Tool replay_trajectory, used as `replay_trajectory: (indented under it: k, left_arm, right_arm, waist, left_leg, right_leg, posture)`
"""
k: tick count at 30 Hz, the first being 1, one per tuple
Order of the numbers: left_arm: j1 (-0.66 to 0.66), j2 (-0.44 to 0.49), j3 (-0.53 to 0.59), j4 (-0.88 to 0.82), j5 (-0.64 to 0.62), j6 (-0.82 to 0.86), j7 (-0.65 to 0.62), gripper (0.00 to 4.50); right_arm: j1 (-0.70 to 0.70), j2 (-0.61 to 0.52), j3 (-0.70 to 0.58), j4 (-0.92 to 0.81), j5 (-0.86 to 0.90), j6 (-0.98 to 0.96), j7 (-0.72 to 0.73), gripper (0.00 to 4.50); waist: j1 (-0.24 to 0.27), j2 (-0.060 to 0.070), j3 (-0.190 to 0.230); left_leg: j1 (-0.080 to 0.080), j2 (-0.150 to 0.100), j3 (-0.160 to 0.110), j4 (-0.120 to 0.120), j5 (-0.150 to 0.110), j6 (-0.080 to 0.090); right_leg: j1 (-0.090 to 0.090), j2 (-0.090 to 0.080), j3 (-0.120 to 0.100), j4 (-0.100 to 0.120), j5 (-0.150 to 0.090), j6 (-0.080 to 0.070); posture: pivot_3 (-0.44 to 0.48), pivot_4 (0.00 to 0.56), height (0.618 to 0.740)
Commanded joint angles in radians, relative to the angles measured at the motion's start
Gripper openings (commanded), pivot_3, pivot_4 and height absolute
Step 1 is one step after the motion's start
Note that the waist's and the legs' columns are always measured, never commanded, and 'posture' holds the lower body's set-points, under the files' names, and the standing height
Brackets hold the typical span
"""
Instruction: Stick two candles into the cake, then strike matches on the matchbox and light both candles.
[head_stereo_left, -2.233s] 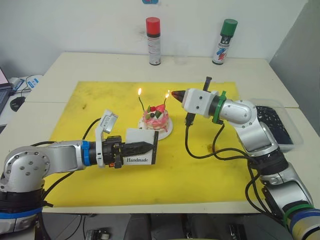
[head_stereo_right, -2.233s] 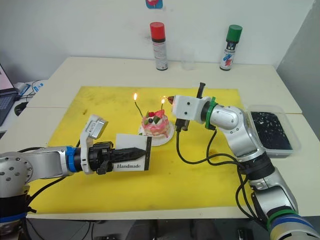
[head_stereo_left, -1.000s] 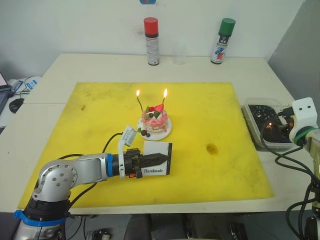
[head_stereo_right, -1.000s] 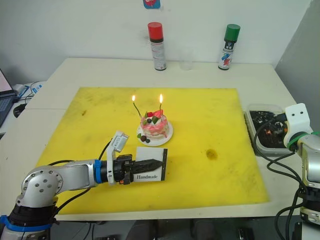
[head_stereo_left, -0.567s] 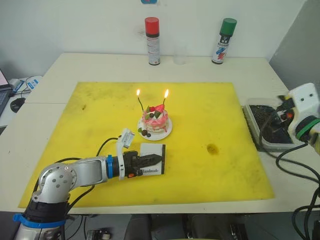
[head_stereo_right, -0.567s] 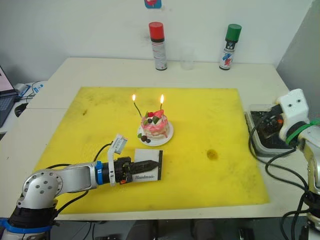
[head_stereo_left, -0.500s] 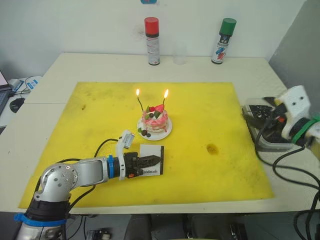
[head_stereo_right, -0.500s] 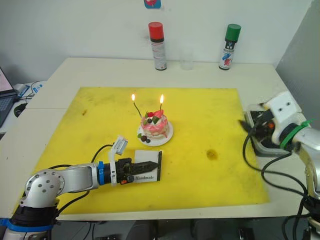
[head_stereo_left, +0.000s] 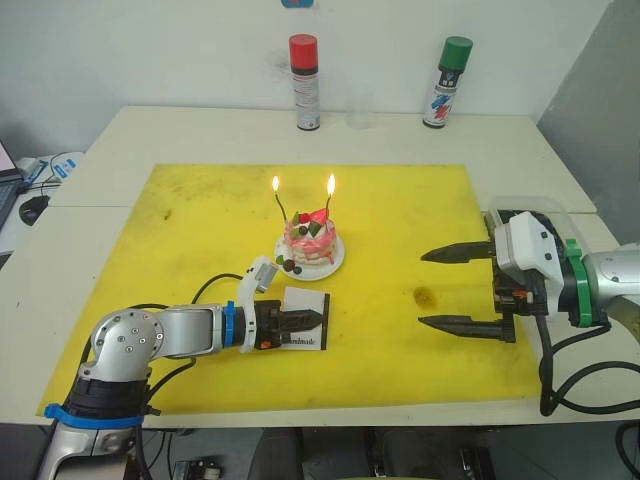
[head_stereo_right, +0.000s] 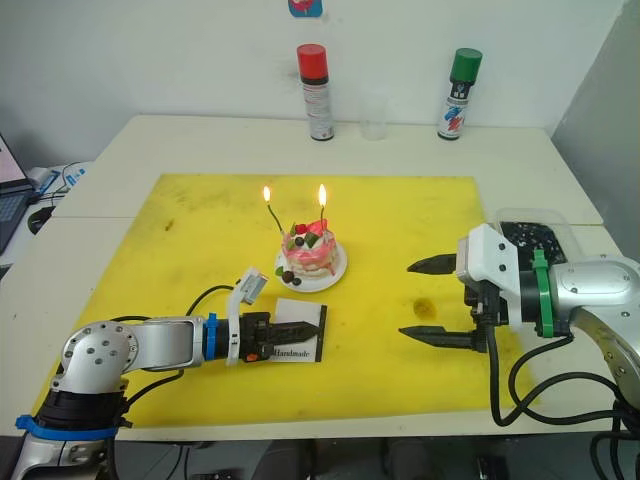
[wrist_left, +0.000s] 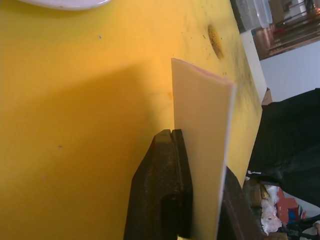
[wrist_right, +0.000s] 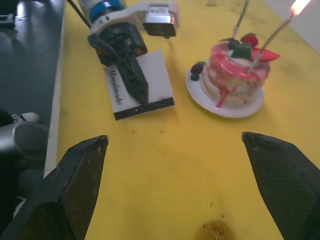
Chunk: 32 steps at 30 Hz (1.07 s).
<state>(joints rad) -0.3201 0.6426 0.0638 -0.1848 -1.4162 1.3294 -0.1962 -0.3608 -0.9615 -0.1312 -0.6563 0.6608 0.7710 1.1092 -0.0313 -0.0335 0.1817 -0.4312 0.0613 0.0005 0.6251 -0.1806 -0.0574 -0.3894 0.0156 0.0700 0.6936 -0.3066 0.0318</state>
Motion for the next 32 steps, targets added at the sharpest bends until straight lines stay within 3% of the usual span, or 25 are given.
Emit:
replay_trajectory:
  k: [1,8,11,14,17,19,24,32]
  left_arm:
    - [-0.009,0.036,0.003,-0.060,0.029,0.010,-0.055,1.26]
    - [-0.024,0.124,0.035,-0.137,0.061,0.021,-0.114,3.47]
    - [-0.022,0.211,0.067,-0.190,0.051,0.036,-0.173,4.44]
    - [0.012,0.366,0.106,-0.269,0.123,-0.011,-0.322,4.48]
    - [0.102,0.551,0.125,-0.303,0.385,-0.261,-0.561,4.48]
    - [0.150,0.611,0.147,-0.273,0.515,-0.401,-0.642,4.48]
    - [0.241,0.614,0.306,-0.149,0.701,-0.624,-0.753,4.48]
    - [0.299,0.560,0.438,-0.073,0.764,-0.719,-0.864,4.48]
  right_arm:
    - [-0.032,-0.018,0.013,-0.001,0.014,-0.026,0.012,4.50]
    - [-0.043,-0.017,0.039,0.011,0.006,-0.049,0.003,4.50]
    - [-0.040,-0.024,0.041,0.013,0.000,-0.065,0.009,4.50]
    - [-0.044,-0.036,0.031,0.022,-0.006,-0.083,0.013,4.50]
    - [-0.057,-0.052,0.015,0.055,-0.026,-0.117,0.015,4.50]
    - [-0.068,-0.065,0.001,0.090,-0.034,-0.148,0.034,4.50]
    - [-0.094,-0.147,-0.046,0.213,-0.082,-0.262,0.131,4.50]
    - [-0.169,-0.188,-0.051,0.358,-0.107,-0.351,0.203,4.50]
  waist:
    - [0.000,0.000,0.000]
    - [0.001,0.000,0.000]
    - [0.000,-0.001,0.001]
    - [-0.001,0.000,0.001]
    - [-0.001,0.001,0.001]
    - [0.000,0.002,0.002]
    - [0.004,0.004,0.004]
    - [0.001,0.004,0.004]
  left_leg:
    - [0.000,0.000,0.000,0.000,0.000,0.000]
    - [-0.001,0.000,0.000,-0.001,0.000,0.000]
    - [-0.001,0.000,0.000,-0.001,0.000,0.000]
    - [-0.001,0.001,0.001,-0.002,0.000,0.000]
    - [0.000,0.001,0.002,-0.005,0.000,0.000]
    - [0.000,0.001,0.002,-0.006,0.000,0.000]
    - [-0.001,0.001,0.004,-0.010,0.000,0.000]
    - [-0.001,0.002,0.007,-0.016,-0.001,0.000]
  right_leg:
    - [0.000,0.000,0.000,0.000,0.000,0.000]
    - [0.000,0.000,0.000,-0.003,0.000,0.000]
    - [0.000,0.000,0.000,-0.003,0.000,0.000]
    - [-0.001,0.000,0.000,-0.003,0.000,0.000]
    - [-0.001,-0.001,0.000,-0.005,0.000,-0.001]
    - [-0.001,-0.001,0.000,-0.007,-0.001,-0.002]
    - [-0.001,-0.004,-0.001,-0.013,-0.003,-0.008]
    - [-0.006,-0.003,-0.001,-0.012,0.000,-0.008]
  posture:
    - [0.000,0.150,0.740]
    - [0.000,0.150,0.740]
    - [0.000,0.150,0.740]
    - [0.000,0.150,0.740]
    - [0.000,0.150,0.740]
    - [0.000,0.150,0.740]
    - [0.000,0.150,0.740]
    - [0.000,0.150,0.740]
